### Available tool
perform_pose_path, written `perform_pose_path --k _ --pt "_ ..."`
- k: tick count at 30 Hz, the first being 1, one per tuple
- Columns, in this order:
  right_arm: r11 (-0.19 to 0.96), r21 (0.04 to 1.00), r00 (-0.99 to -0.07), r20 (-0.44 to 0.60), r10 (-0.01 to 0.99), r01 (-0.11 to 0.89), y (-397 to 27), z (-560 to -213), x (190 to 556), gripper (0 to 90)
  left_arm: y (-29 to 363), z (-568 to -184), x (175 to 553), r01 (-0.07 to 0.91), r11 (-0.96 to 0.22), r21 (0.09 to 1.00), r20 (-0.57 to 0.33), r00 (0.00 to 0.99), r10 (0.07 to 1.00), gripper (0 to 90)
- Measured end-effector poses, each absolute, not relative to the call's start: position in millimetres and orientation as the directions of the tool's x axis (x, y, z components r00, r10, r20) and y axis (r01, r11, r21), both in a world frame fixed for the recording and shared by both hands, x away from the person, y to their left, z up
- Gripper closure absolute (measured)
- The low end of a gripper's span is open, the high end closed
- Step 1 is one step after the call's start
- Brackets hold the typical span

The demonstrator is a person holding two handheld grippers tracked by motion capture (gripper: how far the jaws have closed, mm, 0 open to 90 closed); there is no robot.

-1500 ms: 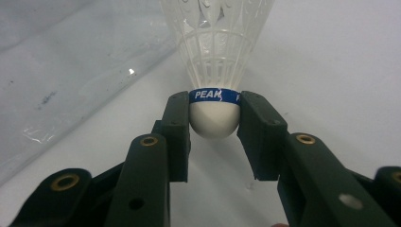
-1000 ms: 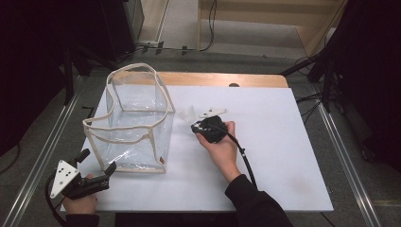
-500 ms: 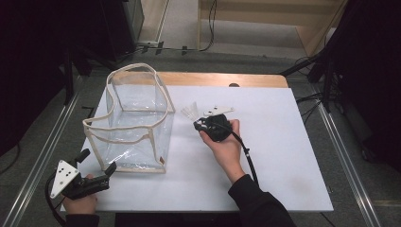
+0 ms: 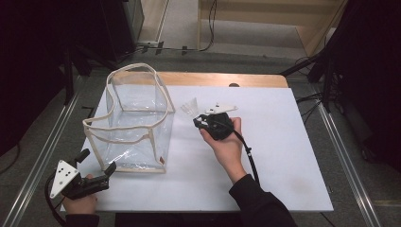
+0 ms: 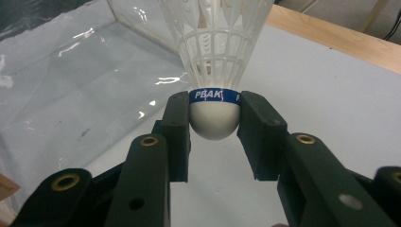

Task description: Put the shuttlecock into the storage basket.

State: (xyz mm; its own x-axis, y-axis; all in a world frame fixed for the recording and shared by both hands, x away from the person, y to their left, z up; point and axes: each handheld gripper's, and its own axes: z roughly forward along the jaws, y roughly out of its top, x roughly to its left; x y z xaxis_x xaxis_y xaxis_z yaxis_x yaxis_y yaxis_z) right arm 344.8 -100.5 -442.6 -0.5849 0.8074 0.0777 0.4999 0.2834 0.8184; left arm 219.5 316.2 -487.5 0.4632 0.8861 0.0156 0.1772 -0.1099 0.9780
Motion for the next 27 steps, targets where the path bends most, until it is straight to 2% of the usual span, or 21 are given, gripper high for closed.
perform_pose_path --k 27 --pt "0.272 0.858 -0.606 0.056 0.794 0.436 -97.2 -416.2 336.7 62.9 315.8 -487.6 219.7 0.178 -0.111 0.978 0.017 0.463 0.886 0.0"
